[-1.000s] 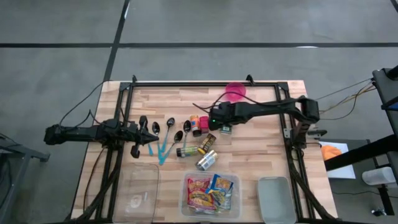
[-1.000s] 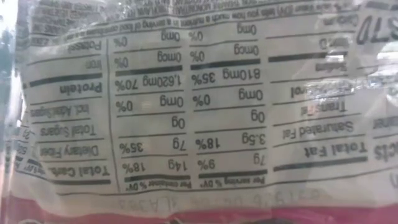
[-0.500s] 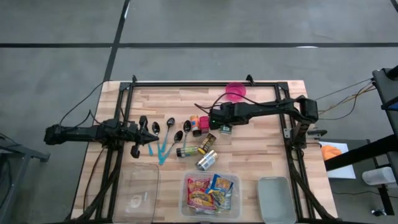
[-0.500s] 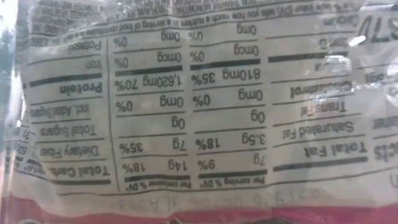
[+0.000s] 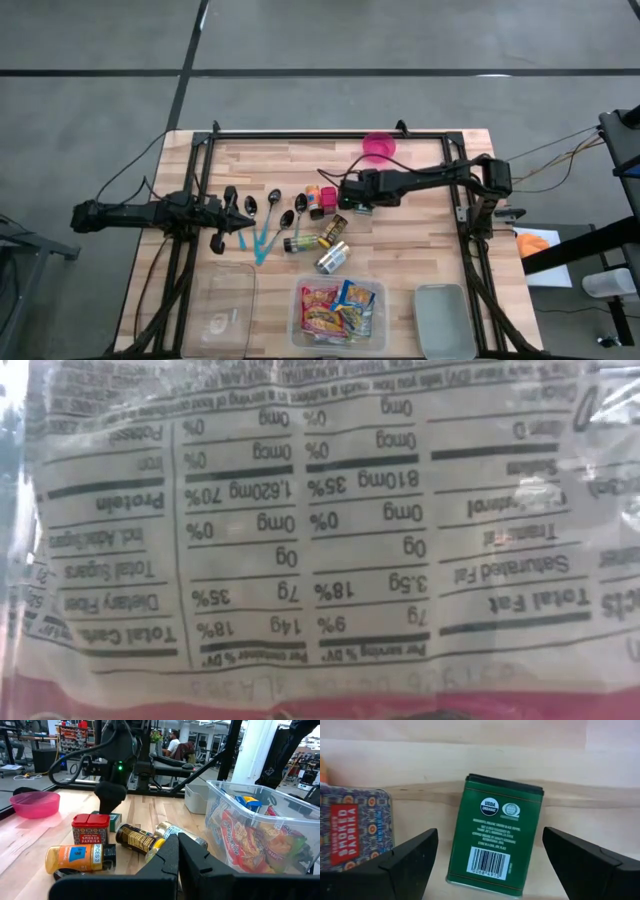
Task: Pick & Place Food Item
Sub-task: Put the black seasoning can into the gray bin
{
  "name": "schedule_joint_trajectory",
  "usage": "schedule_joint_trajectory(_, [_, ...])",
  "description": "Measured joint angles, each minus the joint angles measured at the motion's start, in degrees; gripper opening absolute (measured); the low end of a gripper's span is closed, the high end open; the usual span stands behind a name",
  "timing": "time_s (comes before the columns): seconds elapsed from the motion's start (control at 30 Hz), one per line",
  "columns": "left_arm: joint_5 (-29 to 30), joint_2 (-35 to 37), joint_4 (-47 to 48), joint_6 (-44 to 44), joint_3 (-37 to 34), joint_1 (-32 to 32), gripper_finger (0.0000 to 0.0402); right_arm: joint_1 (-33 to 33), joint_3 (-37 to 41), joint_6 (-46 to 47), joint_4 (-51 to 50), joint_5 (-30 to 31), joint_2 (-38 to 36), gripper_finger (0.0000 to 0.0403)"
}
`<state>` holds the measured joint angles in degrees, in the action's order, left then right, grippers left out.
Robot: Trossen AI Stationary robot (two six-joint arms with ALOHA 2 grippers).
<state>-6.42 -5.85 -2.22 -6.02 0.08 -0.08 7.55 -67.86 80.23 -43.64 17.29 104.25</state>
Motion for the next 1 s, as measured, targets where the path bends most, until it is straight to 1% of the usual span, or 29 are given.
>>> schedule_joint_trajectory(0.23, [0.0,0.0,0.0,0.0,0.0,0.0,0.0000,0.3,4.4,-0.1,7.7,-1.1,0.0,0.0357])
schedule_joint_trajectory(0.4, [0.0,0.0,0.0,0.0,0.0,0.0,0.0000,0.7,6.2,0.5,8.5,-3.8,0.0,0.0352])
schedule_joint_trajectory(0.5, [0.0,0.0,0.0,0.0,0.0,0.0,0.0000,0.7,6.6,0.7,8.4,-4.2,0.0,0.0330])
schedule_joint_trajectory(0.7, [0.0,0.0,0.0,0.0,0.0,0.0,0.0000,0.7,6.7,0.6,8.0,-4.2,0.0,0.0265])
schedule_joint_trajectory(0.77, [0.0,0.0,0.0,0.0,0.0,0.0,0.0000,0.7,6.5,0.6,7.6,-4.2,0.0,0.0253])
schedule_joint_trajectory(0.87, [0.0,0.0,0.0,0.0,0.0,0.0,0.0000,0.7,6.5,0.4,7.5,-4.2,0.0,0.0255])
schedule_joint_trajectory(1.0, [0.0,0.0,0.0,0.0,0.0,0.0,0.0000,0.7,6.5,0.3,6.8,-4.3,0.0,0.0281])
